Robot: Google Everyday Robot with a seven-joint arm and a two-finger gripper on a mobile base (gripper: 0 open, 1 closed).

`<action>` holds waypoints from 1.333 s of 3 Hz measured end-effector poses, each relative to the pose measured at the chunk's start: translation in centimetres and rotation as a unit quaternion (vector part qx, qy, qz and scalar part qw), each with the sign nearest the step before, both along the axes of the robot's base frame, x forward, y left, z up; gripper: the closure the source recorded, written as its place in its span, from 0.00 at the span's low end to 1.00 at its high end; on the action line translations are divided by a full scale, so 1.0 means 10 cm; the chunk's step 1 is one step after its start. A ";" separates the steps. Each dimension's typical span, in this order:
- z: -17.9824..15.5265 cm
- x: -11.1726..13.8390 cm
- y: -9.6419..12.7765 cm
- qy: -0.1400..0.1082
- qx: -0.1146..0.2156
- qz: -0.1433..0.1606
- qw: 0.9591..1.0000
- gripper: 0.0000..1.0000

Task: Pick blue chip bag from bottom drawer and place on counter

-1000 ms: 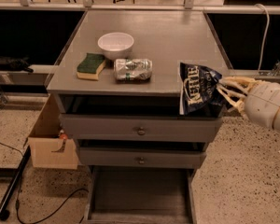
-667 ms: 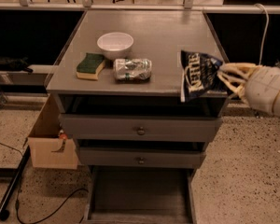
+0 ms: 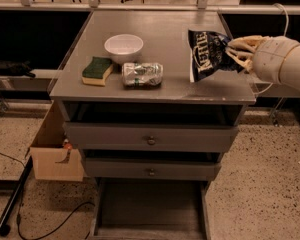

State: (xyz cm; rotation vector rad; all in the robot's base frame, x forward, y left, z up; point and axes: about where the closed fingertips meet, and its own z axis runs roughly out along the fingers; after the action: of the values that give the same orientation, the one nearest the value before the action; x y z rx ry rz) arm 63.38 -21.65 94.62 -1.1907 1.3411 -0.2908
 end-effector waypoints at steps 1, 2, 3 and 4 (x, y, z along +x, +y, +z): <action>-0.28 0.31 0.22 0.028 0.000 0.013 1.000 1.00; -0.53 0.40 0.34 0.051 -0.002 0.018 0.999 1.00; -0.53 0.41 0.35 0.051 -0.002 0.019 0.999 0.81; -0.53 0.41 0.35 0.051 -0.002 0.019 0.999 0.58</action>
Offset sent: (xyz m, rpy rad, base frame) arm 0.0507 0.0435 -0.0836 -0.0081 0.1543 0.0412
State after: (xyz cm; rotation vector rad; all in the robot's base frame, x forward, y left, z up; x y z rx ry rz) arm 67.43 -18.16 89.28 -1.2462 1.4053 -0.2081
